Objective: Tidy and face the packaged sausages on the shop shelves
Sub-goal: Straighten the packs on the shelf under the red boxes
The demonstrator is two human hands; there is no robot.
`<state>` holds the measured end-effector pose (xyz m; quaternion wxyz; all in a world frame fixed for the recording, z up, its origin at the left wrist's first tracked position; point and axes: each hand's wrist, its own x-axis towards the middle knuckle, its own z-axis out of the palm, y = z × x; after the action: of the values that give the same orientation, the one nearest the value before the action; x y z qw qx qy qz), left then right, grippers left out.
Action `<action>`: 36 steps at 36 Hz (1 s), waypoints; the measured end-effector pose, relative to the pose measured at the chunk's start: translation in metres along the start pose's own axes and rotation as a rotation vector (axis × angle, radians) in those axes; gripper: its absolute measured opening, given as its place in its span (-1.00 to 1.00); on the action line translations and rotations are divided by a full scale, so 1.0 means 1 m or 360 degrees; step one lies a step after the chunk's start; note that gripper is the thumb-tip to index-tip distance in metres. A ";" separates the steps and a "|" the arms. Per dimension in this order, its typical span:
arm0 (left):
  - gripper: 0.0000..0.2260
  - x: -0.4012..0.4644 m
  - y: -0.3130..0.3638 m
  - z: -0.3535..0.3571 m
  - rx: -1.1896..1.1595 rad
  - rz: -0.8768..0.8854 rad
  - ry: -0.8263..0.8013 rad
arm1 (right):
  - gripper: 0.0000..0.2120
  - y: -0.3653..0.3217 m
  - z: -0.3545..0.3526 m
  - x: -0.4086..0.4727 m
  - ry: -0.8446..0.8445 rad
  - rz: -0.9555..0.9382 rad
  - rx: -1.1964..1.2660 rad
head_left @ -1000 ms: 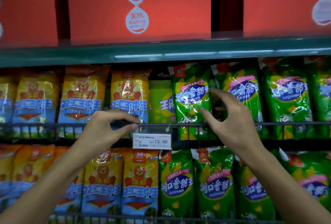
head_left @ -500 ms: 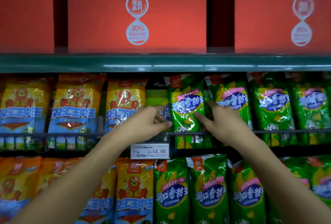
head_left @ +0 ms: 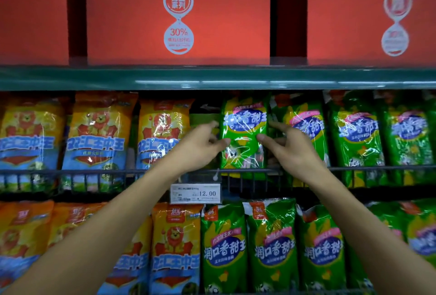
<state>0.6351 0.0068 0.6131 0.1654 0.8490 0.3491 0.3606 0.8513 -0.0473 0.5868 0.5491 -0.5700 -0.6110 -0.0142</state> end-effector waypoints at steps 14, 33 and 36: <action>-0.39 -0.008 -0.018 0.003 0.0290 -0.0040 -0.0032 | -0.33 -0.003 0.002 -0.005 -0.0236 -0.0039 -0.0601; -0.48 -0.009 -0.038 0.027 0.0639 0.0765 0.0258 | -0.59 0.011 0.000 -0.039 -0.0058 -0.0592 -0.0496; -0.54 -0.004 -0.027 0.031 0.0447 0.0844 0.0413 | -0.69 0.019 -0.025 -0.046 0.0153 -0.0591 -0.0385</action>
<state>0.6430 0.0219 0.5752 -0.0989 0.8718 0.1802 0.4446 0.8694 -0.0880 0.5540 0.4932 -0.5082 -0.6724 -0.2155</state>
